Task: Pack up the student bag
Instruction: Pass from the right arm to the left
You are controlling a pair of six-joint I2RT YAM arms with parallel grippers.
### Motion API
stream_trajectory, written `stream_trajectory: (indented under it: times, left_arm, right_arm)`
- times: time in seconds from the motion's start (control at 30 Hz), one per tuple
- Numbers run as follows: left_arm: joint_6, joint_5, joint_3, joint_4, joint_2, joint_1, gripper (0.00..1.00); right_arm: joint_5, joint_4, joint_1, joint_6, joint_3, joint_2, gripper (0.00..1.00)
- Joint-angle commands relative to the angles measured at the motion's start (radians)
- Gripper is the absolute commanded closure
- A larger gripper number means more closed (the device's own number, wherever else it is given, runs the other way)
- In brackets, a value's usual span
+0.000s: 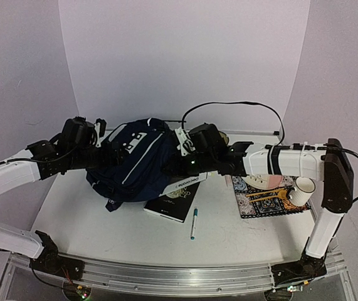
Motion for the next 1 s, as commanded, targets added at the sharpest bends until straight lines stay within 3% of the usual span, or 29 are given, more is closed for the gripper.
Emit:
stream_trajectory:
  times: [0.0,0.3,0.63,0.83,0.97]
  left_arm:
    - [0.091,0.036,-0.078,-0.091,-0.032,0.004,0.18]
    - [0.265,0.178,-0.068,-0.088,0.065,0.003,0.15]
    - [0.378,0.082,0.010,-0.066,0.194,0.003,0.21]
    - [0.419,0.058,0.046,-0.043,0.247,0.003,0.41]
    - [0.429,0.082,0.057,-0.038,0.262,0.002,0.73]
  right_arm:
    - [-0.018,0.039,-0.024,-0.062,0.087,-0.032,1.00]
    - [-0.055,0.011,-0.030,-0.080,0.147,0.022,1.00]
    - [-0.084,0.000,-0.030,-0.084,0.177,0.050,0.99]
    - [-0.098,-0.011,-0.031,-0.101,0.192,0.055,0.99]
    - [-0.099,-0.022,-0.037,-0.115,0.205,0.051,0.99]
